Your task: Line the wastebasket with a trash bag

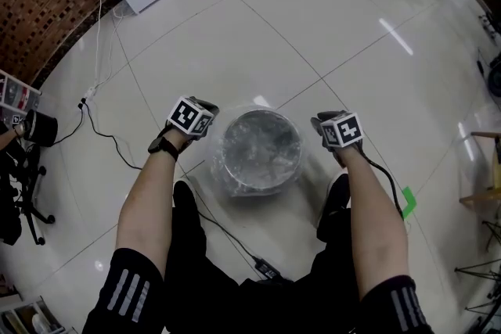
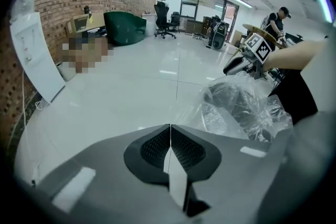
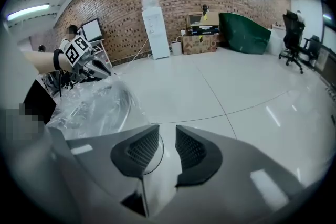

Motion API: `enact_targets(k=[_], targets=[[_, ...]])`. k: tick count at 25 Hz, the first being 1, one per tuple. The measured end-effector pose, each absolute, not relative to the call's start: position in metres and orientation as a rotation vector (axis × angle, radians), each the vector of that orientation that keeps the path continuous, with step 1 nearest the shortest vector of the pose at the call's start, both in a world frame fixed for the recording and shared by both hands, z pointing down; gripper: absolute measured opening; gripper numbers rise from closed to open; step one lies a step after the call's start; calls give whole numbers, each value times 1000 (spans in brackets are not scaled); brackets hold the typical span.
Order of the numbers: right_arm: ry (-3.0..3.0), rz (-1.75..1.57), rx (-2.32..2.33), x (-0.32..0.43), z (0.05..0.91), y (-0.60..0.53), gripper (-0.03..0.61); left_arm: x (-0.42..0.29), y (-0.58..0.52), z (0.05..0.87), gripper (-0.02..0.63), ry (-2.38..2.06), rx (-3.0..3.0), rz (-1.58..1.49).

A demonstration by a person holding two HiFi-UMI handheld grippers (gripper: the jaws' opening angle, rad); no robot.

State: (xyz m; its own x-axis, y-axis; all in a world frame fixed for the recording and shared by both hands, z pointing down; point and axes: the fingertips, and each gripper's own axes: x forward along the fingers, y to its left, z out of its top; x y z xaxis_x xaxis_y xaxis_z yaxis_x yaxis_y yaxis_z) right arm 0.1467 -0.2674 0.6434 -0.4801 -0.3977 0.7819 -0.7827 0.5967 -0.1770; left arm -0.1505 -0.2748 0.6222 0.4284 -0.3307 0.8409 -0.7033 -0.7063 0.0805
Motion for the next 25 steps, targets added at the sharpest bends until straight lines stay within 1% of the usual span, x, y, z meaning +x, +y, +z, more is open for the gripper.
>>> enact_targets(k=[6,11,15,20,25], targets=[[-2206,554,890,138,576,-254,111,-155,-238,654,6,-762,2169,1339],[-2246,516,785,135,536,-212,112,-154,-223,675,30,-739,2103,1328],[-2202,617,632,134,563,-168,114,-146,-202,687,64,-660,2075,1353],[-2041,665,412,133,621,-123,131,-145,-202,686,72,-664,2091,1362],[-1991,645,282,120,652,-106,146,-146,-200,691,72,-652,2091,1373]])
